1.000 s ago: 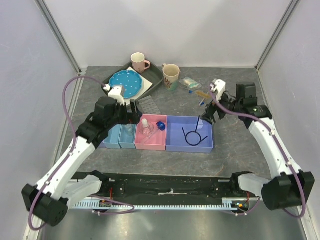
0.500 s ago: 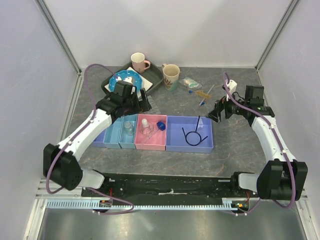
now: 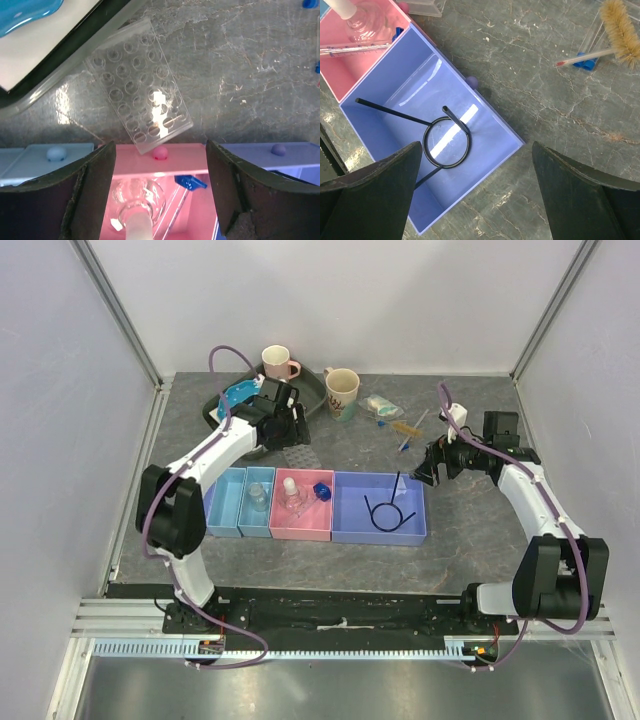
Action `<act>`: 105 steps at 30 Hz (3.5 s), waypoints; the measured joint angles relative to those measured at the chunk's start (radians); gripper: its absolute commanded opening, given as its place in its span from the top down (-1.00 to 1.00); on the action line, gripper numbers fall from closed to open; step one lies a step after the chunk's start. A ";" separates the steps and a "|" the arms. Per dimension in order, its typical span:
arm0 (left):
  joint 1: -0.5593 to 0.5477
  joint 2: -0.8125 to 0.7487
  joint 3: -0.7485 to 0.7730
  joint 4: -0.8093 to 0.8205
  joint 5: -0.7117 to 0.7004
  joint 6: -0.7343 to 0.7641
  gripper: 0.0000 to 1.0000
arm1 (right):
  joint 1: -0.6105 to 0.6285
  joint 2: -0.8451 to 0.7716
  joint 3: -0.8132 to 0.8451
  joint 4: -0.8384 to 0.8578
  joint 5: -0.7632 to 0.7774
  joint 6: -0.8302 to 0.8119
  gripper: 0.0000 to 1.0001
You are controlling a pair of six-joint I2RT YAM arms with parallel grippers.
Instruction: Organize the chemistry lab equipment
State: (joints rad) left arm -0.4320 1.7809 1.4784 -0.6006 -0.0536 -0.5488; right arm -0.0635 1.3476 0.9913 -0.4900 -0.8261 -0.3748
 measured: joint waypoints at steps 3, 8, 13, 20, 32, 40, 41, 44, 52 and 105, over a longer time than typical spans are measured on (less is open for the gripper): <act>0.000 0.056 0.040 -0.006 -0.003 0.013 -0.46 | 0.000 0.020 0.000 -0.007 0.013 -0.012 -0.97; 0.000 0.098 0.057 -0.031 -0.026 0.031 -0.43 | 0.000 0.042 0.001 -0.023 0.017 -0.026 -0.96; 0.001 0.117 0.064 -0.052 -0.046 0.050 -0.42 | 0.000 0.043 0.001 -0.029 0.023 -0.041 -0.96; 0.001 0.124 0.067 -0.055 -0.010 0.087 -0.42 | 0.000 0.043 0.001 -0.032 0.037 -0.050 -0.96; 0.001 -0.064 -0.097 0.088 0.063 0.158 -0.74 | -0.011 0.072 0.005 -0.017 0.061 -0.038 -0.96; 0.009 -0.430 -0.309 0.214 0.029 0.227 -0.81 | 0.020 0.285 0.201 0.007 0.185 0.119 -0.54; 0.011 -0.468 -0.336 0.226 0.026 0.238 -0.82 | 0.037 0.326 0.250 0.013 0.224 0.143 -0.55; 0.015 -0.554 -0.399 0.237 0.010 0.265 -0.82 | 0.091 0.422 0.370 0.018 0.319 0.166 -0.57; 0.016 -0.750 -0.564 0.235 -0.045 0.341 -0.82 | 0.233 0.776 0.916 -0.171 0.444 -0.103 -0.26; 0.016 -0.894 -0.667 0.231 -0.002 0.303 -0.84 | 0.216 0.945 1.024 -0.377 0.515 -0.321 1.00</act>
State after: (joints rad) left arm -0.4164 0.8871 0.8112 -0.3698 -0.0551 -0.2455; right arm 0.1528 2.2925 2.0151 -0.8673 -0.3111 -0.6960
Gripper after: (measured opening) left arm 0.908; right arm 0.007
